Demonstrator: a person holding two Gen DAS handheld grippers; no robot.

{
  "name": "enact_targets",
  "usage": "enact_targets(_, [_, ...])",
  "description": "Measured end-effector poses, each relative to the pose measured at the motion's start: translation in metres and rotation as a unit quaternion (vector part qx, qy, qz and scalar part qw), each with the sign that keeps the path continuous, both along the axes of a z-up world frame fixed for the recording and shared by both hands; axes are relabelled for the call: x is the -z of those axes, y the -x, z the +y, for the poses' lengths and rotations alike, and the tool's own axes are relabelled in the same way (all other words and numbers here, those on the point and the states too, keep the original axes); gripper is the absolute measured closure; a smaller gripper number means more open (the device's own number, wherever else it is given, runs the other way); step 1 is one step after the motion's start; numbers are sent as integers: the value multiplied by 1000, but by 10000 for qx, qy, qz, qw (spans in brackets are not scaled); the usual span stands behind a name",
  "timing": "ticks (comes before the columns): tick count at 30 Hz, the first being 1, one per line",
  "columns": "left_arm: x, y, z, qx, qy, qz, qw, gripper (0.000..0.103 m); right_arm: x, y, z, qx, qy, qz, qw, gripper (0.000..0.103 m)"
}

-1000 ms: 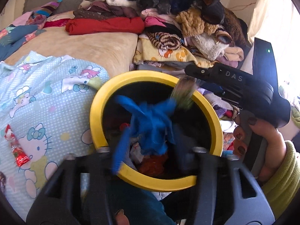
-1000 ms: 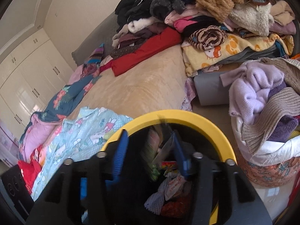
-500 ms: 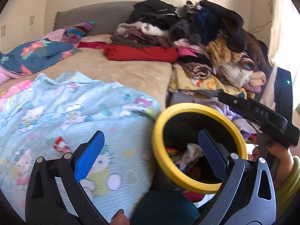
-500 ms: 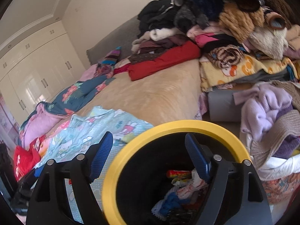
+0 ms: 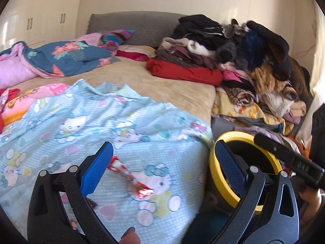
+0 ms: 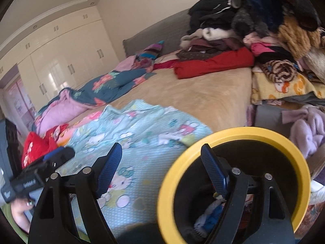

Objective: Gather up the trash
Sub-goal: 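Move both grippers back toward the red candy tube and brown chocolate bar, then grasp the brown chocolate bar with the left gripper while the right grasps the red candy tube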

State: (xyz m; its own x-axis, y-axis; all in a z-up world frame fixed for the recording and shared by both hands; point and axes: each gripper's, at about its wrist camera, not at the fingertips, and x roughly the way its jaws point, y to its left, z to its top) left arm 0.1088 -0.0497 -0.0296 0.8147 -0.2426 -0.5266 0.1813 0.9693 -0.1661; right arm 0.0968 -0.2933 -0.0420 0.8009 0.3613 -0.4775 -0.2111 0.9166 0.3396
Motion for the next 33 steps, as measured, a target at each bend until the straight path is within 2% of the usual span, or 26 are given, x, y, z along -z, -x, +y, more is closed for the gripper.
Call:
enact_targets(12, [-6, -1, 59, -601, 186, -42, 9980, 11, 4, -1, 61, -659, 258, 149, 9974, 26])
enact_targets(22, [16, 10, 105, -859, 55, 256, 9960, 11, 26, -16, 119, -1215, 575, 503, 9896, 26])
enact_targets(28, [35, 15, 125, -888, 24, 579, 9944, 11, 47, -28, 142, -1489, 663, 879, 9827, 35])
enact_targets(32, [50, 18, 133, -781, 42, 837, 9934, 12, 59, -40, 155, -1672, 706, 1119, 9770, 50])
enact_targets(33, [54, 18, 134, -744, 56, 902, 9931, 15, 62, -44, 159, -1717, 708, 1198, 9753, 53])
